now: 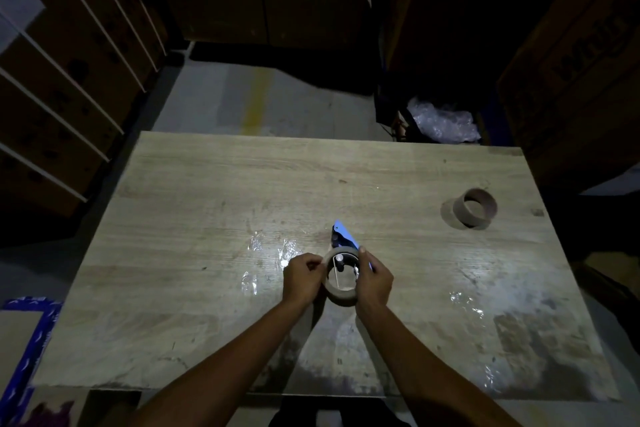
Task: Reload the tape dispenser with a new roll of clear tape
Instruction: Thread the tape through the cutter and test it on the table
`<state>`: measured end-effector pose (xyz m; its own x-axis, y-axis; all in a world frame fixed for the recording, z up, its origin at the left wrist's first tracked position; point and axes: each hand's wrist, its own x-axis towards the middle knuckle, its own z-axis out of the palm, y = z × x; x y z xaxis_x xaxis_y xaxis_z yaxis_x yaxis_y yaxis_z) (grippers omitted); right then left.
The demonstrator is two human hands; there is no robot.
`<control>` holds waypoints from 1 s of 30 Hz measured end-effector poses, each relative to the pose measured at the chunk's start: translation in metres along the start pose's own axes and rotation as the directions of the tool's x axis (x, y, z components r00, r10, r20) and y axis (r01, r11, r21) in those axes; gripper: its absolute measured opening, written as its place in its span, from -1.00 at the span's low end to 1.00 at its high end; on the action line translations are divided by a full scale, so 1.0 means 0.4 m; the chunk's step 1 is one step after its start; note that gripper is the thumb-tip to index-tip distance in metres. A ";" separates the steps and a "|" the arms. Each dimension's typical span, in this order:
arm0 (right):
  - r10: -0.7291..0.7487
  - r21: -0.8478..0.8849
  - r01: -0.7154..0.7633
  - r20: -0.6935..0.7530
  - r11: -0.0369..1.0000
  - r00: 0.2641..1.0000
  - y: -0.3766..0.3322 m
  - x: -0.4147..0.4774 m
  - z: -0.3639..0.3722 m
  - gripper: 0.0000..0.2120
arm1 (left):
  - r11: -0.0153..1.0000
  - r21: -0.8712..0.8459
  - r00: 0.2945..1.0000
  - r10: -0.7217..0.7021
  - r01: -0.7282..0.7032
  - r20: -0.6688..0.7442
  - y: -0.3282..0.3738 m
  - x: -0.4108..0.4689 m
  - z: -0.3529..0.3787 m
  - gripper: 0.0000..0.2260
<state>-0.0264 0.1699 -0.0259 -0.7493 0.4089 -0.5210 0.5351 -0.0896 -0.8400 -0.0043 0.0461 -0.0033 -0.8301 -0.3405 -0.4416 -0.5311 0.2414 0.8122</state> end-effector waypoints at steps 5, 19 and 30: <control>-0.099 -0.197 0.095 -0.010 0.976 0.995 -0.006 -0.006 -0.009 -0.75 | 0.999 0.042 1.000 0.031 -0.031 0.003 -0.004 0.011 0.003 -0.89; -0.344 -0.493 0.425 0.251 0.759 0.905 -0.014 0.037 -0.083 -0.73 | 0.980 0.169 0.994 0.095 -0.102 0.051 0.004 0.014 0.006 -0.82; -0.317 -0.704 0.668 0.594 0.241 0.739 -0.037 0.003 -0.133 -0.37 | 0.423 0.674 0.785 0.459 -0.605 0.416 -0.064 -0.004 -0.003 -0.39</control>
<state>-0.0144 0.2200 -0.0059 -0.9553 -0.2088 -0.2094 -0.0975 0.8909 -0.4436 0.0110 0.0393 -0.0230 -0.9660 0.2219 -0.1330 0.1628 0.9210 0.3538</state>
